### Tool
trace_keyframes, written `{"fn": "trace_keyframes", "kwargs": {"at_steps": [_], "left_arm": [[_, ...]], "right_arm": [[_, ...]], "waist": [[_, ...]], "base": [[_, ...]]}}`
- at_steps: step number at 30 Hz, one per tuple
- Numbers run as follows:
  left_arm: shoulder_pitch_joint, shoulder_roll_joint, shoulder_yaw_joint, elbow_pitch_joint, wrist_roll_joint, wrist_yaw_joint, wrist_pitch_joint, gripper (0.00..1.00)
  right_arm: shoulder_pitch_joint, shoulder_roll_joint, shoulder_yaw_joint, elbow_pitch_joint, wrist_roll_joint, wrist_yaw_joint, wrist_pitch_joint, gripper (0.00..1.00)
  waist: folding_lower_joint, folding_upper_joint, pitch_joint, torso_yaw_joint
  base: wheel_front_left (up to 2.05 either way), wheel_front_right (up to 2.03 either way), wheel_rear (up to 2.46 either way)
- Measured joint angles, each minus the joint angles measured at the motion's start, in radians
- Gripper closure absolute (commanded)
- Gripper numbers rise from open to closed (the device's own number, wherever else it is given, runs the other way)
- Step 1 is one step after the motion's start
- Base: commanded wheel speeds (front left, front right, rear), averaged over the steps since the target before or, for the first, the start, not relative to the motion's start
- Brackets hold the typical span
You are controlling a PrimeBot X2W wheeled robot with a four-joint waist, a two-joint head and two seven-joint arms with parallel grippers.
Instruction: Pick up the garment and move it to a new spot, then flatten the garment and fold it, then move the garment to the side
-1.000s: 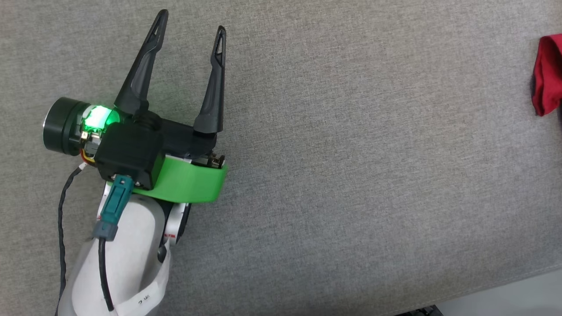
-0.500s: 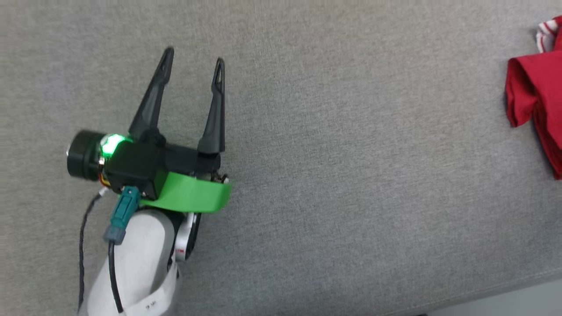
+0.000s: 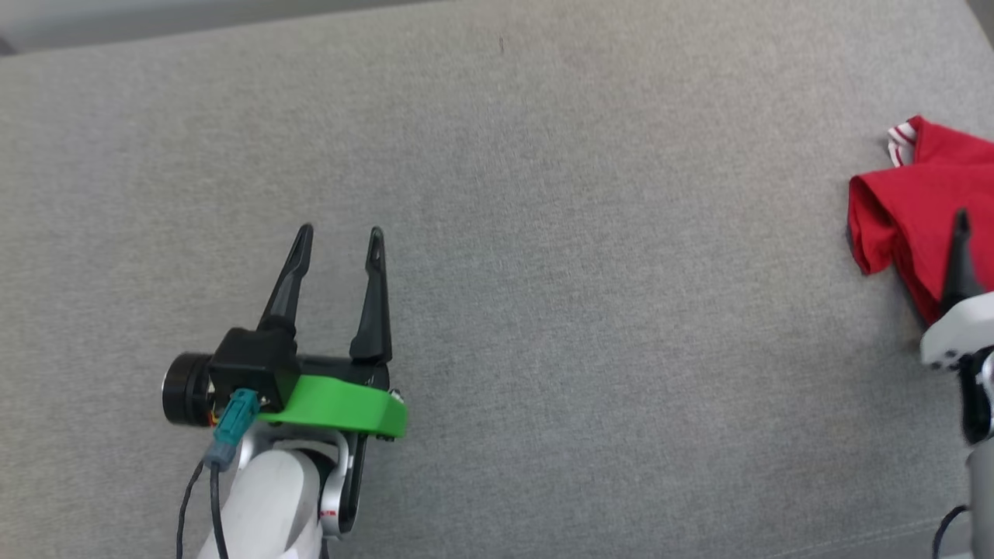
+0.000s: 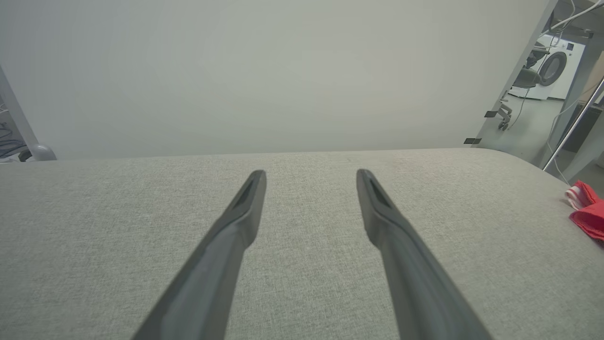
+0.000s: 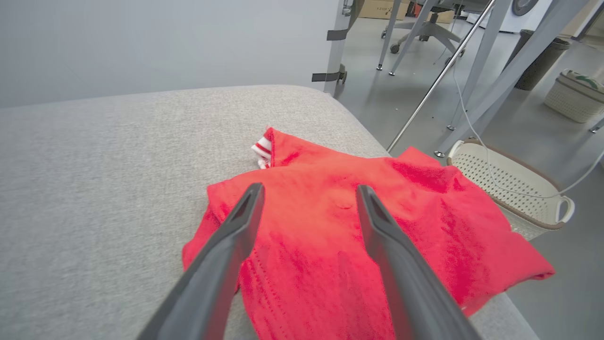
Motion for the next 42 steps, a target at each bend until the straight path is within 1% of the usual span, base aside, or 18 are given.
{"fn": "trace_keyframes", "kwargs": {"at_steps": [8, 11, 20, 26, 34, 42], "left_arm": [[0.041, -0.005, 0.03, 0.057, -0.035, 0.002, -0.012, 0.0], [0.047, -0.008, 0.039, 0.074, -0.036, 0.002, -0.016, 0.0], [0.1, -0.014, 0.075, 0.111, -0.048, 0.0, -0.017, 0.0], [0.133, -0.013, 0.082, 0.131, -0.048, -0.02, -0.017, 0.0], [0.187, -0.012, 0.098, 0.151, -0.048, -0.035, -0.017, 0.0], [0.217, -0.01, 0.099, 0.165, -0.048, -0.04, -0.017, 0.0]], "right_arm": [[0.145, 0.074, 0.123, -0.182, 0.055, 0.0, 0.002, 0.0], [0.199, 0.1, 0.165, -0.271, 0.064, 0.0, 0.014, 0.0], [0.349, 0.151, 0.223, -0.5, 0.061, 0.0, 0.073, 0.0], [0.436, 0.163, 0.239, -0.628, 0.04, 0.0, 0.126, 0.0], [0.548, 0.183, 0.257, -0.747, 0.035, 0.0, 0.187, 0.0], [0.604, 0.192, 0.269, -0.797, 0.036, 0.0, 0.218, 0.0]], "waist": [[0.0, 0.0, -0.089, 0.042], [0.0, 0.0, -0.11, 0.068], [0.0, 0.0, -0.18, 0.124], [0.0, 0.0, -0.226, 0.147], [0.0, 0.0, -0.293, 0.155], [0.0, 0.0, -0.34, 0.151]], "base": [[0.0, 0.0, 0.0], [0.0, 0.0, 0.0], [0.0, 0.0, 0.0], [0.0, 0.0, 0.0], [0.0, 0.0, 0.0], [0.0, 0.0, 0.0]]}}
